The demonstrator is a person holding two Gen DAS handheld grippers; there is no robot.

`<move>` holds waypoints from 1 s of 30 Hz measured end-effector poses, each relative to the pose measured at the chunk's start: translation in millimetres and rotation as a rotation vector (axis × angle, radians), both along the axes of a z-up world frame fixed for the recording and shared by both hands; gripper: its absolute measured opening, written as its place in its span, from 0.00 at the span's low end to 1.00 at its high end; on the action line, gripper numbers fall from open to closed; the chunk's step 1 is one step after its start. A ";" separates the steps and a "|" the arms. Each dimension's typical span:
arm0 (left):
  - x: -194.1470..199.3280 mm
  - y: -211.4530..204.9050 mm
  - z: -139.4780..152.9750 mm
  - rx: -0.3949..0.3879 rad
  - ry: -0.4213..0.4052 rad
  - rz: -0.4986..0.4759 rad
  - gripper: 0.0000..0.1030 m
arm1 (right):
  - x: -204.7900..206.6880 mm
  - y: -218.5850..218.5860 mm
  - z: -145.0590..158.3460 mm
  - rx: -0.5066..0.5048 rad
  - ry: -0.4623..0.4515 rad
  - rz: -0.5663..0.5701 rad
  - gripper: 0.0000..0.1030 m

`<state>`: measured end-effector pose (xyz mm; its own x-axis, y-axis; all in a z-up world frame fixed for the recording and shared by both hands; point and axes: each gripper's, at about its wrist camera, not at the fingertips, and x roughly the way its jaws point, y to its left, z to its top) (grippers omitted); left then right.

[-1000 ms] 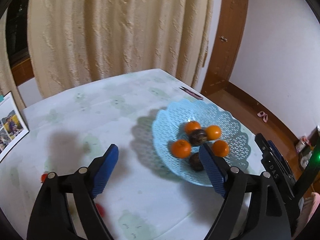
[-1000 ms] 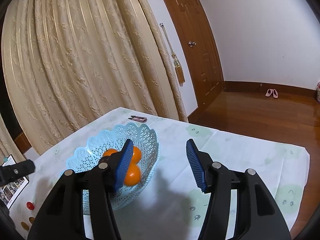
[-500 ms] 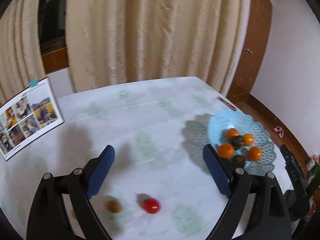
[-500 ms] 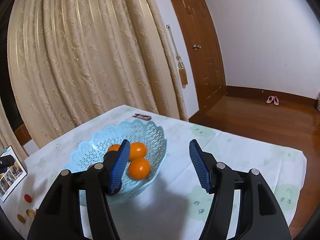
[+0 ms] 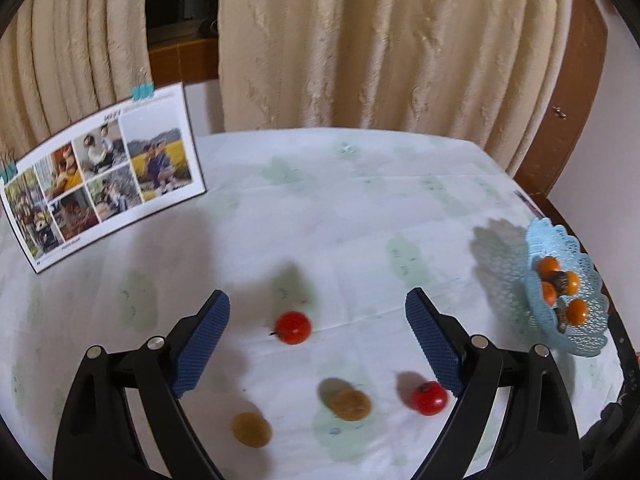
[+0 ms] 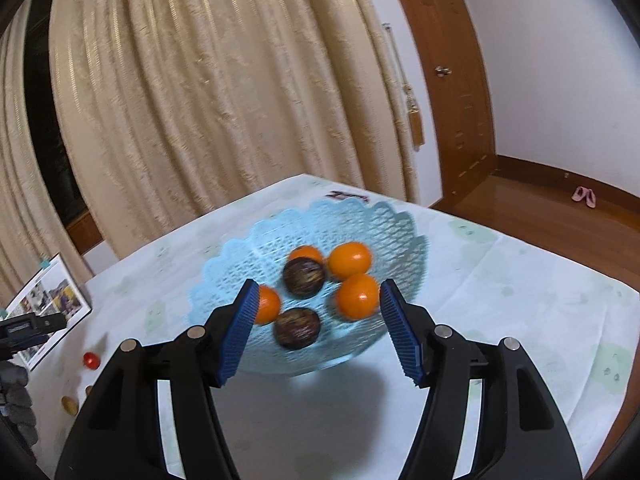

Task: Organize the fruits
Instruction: 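Move the left tool back toward a red cherry tomato on the table, then grasp a red cherry tomato with the left tool while the right tool grasps another tomato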

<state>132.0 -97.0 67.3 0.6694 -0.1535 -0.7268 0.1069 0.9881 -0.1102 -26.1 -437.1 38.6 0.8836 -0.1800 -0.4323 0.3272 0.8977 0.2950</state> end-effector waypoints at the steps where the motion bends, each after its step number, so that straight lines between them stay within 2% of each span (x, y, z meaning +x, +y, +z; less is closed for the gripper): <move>1: 1.0 1.8 -2.7 0.001 0.007 0.004 0.86 | 0.9 4.5 0.7 0.001 0.004 0.017 0.62; 5: 7.6 6.7 -18.4 0.007 0.047 0.013 0.85 | 5.1 16.7 2.3 0.005 0.015 0.064 0.62; 15: 21.9 8.4 -50.3 0.021 0.124 0.013 0.61 | 12.6 42.2 3.3 -0.007 0.036 0.145 0.62; 25: 28.1 7.8 -67.1 0.046 0.141 0.014 0.49 | 17.9 59.7 1.4 -0.011 0.054 0.209 0.63; 28: 27.7 7.5 -67.4 0.053 0.131 0.016 0.42 | 18.9 65.8 0.1 -0.015 0.061 0.231 0.63; 30: 26.7 7.9 -67.3 0.061 0.127 0.015 0.31 | 20.3 69.9 -0.8 -0.014 0.068 0.251 0.63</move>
